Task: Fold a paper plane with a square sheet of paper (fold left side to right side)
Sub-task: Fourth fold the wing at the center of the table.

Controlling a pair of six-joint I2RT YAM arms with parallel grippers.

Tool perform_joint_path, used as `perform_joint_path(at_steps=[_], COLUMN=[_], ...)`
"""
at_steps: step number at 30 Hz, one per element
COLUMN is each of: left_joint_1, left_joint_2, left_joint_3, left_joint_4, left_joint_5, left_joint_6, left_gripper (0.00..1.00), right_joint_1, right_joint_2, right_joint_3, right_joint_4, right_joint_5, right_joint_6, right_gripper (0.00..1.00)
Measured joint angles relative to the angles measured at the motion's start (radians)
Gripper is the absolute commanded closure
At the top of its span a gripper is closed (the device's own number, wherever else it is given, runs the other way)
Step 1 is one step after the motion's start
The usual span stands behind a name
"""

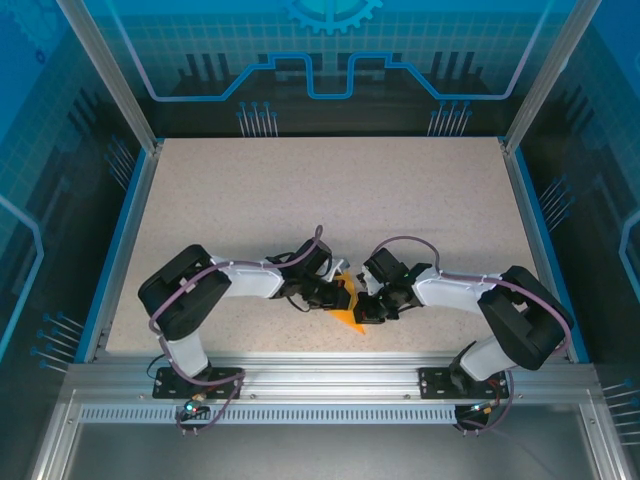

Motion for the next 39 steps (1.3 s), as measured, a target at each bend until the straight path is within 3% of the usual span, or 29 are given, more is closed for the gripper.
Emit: perform_joint_path(at_steps=[22,39], left_joint_1=[0.006,0.124], left_joint_2=[0.073,0.074], left_joint_3=[0.06,0.069], left_joint_4=[-0.064,-0.114], left_joint_5=[-0.011,0.008], left_joint_6=[-0.02,0.039], left_gripper=[0.96,0.96], right_joint_1=[0.002,0.006], right_joint_2=[0.005,0.007], right_joint_3=[0.013,0.014], right_joint_4=[-0.026,-0.027], right_joint_5=[0.005,0.009], right_joint_6=[-0.011,-0.012], right_gripper=[1.0,1.0])
